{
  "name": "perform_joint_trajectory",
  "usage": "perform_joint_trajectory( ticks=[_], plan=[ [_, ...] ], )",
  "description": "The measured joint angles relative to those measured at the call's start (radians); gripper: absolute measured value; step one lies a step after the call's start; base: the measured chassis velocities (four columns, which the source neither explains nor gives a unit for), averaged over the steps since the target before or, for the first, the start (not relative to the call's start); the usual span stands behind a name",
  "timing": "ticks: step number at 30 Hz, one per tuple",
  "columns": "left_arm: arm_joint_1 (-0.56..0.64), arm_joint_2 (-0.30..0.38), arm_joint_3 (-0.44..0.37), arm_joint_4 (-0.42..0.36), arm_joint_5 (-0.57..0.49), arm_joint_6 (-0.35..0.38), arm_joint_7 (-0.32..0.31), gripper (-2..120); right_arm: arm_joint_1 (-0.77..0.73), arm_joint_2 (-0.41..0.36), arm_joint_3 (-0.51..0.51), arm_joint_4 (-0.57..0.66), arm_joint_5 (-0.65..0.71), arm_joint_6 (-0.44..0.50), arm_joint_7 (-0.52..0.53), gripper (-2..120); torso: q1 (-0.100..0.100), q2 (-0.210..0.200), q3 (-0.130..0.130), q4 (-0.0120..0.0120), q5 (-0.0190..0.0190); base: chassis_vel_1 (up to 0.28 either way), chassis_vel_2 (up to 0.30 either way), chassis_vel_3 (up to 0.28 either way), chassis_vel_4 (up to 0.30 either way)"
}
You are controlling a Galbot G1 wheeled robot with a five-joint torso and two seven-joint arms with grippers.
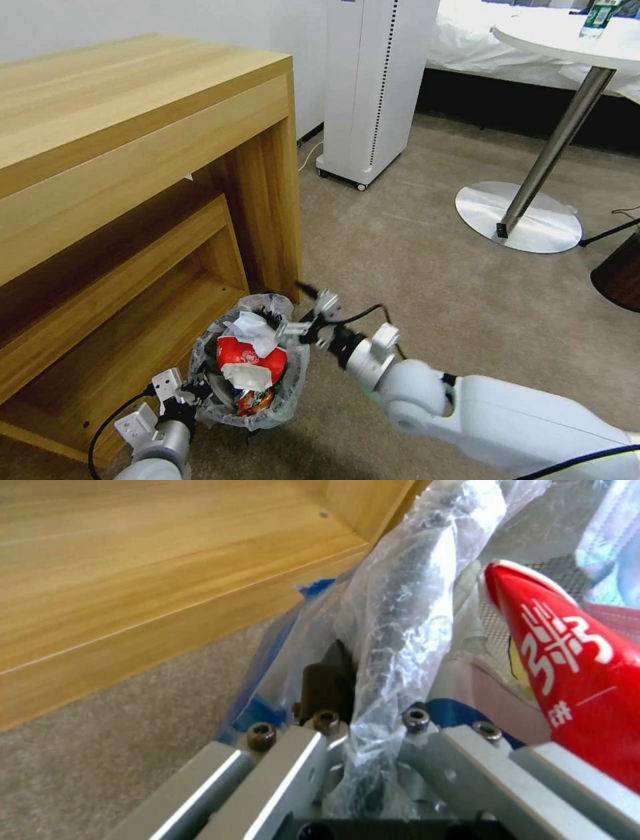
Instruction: Pick up the trash bin and place the garbage on the floor into it.
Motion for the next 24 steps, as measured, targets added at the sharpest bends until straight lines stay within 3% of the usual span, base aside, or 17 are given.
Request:
perform_joint_trajectory(
  ticks=[2, 7, 10, 17, 24],
  plan=[
    [0.010, 0.026, -0.005, -0.029, -0.052, 0.051, -0.032, 0, -0.046, -0.039, 0.081, 0.033, -0.004, 0.001, -0.003, 100, 0.000, 0.000, 0.000, -0.0003, 0.0001, 0.000, 0.000, 0.000, 0.000],
    [0.014, 0.066, -0.016, -0.043, -0.097, 0.084, -0.055, 0, -0.115, -0.072, 0.197, 0.069, -0.009, 0.002, -0.006, 100, 0.000, 0.000, 0.000, 0.0000, 0.0000, 0.000, 0.000, 0.000, 0.000],
    [0.005, 0.113, -0.024, -0.032, -0.139, 0.098, -0.075, 0, -0.195, -0.097, 0.322, 0.107, -0.009, 0.002, -0.006, 100, 0.000, 0.000, 0.000, -0.0004, -0.0002, 0.000, 0.000, 0.000, 0.000],
    [-0.016, 0.145, -0.029, 0.014, -0.185, 0.103, -0.099, 0, -0.239, -0.136, 0.432, 0.129, 0.006, 0.013, -0.007, 100, 0.000, 0.000, 0.000, -0.0002, -0.0002, 0.000, 0.000, 0.000, 0.000],
    [-0.035, 0.154, -0.025, 0.050, -0.228, 0.118, -0.130, 0, -0.249, -0.145, 0.471, 0.129, 0.021, 0.018, -0.005, 100, 0.000, 0.000, 0.000, 0.0000, -0.0001, 0.000, 0.000, 0.000, 0.000]
  ],
)
